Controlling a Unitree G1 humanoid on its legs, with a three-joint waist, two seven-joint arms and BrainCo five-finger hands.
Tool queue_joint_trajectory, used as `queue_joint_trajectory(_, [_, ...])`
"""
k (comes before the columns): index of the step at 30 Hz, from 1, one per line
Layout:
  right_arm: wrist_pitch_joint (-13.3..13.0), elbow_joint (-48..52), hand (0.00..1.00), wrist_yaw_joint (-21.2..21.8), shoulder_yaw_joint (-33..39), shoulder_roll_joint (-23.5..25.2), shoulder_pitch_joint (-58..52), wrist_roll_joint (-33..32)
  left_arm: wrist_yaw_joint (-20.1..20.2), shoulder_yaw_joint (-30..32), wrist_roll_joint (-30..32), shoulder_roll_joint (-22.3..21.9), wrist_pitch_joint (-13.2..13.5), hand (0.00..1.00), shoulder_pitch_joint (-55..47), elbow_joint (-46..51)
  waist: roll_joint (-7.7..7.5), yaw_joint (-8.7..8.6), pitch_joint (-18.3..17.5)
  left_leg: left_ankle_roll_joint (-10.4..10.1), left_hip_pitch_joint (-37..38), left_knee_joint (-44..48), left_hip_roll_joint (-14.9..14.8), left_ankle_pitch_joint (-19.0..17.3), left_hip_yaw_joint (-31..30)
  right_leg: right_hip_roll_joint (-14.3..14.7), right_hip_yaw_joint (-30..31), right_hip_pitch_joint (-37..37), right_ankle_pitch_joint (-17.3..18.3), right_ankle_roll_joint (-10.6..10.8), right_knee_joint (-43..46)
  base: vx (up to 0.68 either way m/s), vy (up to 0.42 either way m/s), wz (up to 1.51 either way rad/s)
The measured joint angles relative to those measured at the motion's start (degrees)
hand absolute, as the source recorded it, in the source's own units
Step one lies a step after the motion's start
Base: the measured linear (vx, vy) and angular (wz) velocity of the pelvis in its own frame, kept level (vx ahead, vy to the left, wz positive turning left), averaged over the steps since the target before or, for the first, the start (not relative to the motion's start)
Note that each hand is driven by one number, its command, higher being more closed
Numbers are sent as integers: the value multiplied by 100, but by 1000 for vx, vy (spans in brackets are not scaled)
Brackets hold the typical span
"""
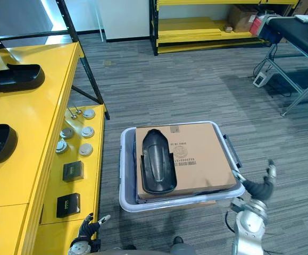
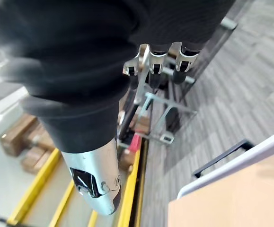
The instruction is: Walk over and take plastic housings, then place them on the shelf
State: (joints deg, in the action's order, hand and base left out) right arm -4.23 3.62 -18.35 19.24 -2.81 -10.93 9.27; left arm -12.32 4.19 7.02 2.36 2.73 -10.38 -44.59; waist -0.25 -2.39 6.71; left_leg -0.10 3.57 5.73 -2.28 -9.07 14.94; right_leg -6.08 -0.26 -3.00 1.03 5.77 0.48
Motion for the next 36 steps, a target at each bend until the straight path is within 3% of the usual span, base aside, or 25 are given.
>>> queue_joint_trajectory(7, [39,-231,0,114,-743,0,471,942,99,-5,53,13,14,0,-116,6,-131,139,-39,100,-111,-338,266,334,-368,-170,-346,56,-22,20,-98,-102,-6,24])
queue_joint_trajectory(11, [225,-1045,0,112,-996,-3,869,1346,100,-5,99,66,41,0,-75,47,-220,290,-27,161,-250,-590,359,552,-492,-231,-471,236,-62,59,-117,-84,-4,15])
queue_joint_trajectory(15, [373,-1822,0,112,-1095,-1,1164,1519,96,-6,106,73,50,0,-75,131,-249,329,42,188,-371,-583,440,587,-694,-305,-683,251,-80,84,-177,-27,20,29])
queue_joint_trajectory(22, [792,-2993,0,-71,-1069,17,2115,1846,51,-7,106,81,99,0,85,213,-190,391,460,270,-774,-461,542,639,-843,-411,-816,466,-213,180,-189,17,40,16])
queue_joint_trajectory(26, [987,-3535,0,-347,-869,18,2733,1843,-53,-15,90,74,149,0,279,242,-147,521,789,272,-1004,-297,530,638,-975,-405,-944,556,-357,137,-190,-5,27,18])
queue_joint_trajectory(27, [1061,-3720,100,-510,-799,9,2942,1844,-70,-17,85,67,164,0,286,312,-132,570,846,272,-1089,-276,528,638,-989,-403,-942,640,-398,112,-184,-23,37,4])
queue_joint_trajectory(31, [1201,-3832,100,-816,-720,-3,3189,1864,-192,-16,10,70,169,0,316,357,-112,635,948,272,-1184,-257,532,638,-978,-406,-932,737,-464,99,-178,-12,17,-2])
queue_joint_trajectory(36, [1215,-3885,100,-826,-622,-171,3447,1847,-282,-26,-71,68,165,0,388,344,-90,639,1077,272,-1235,-255,529,638,-979,-399,-934,801,-469,97,-172,-33,-3,-2])
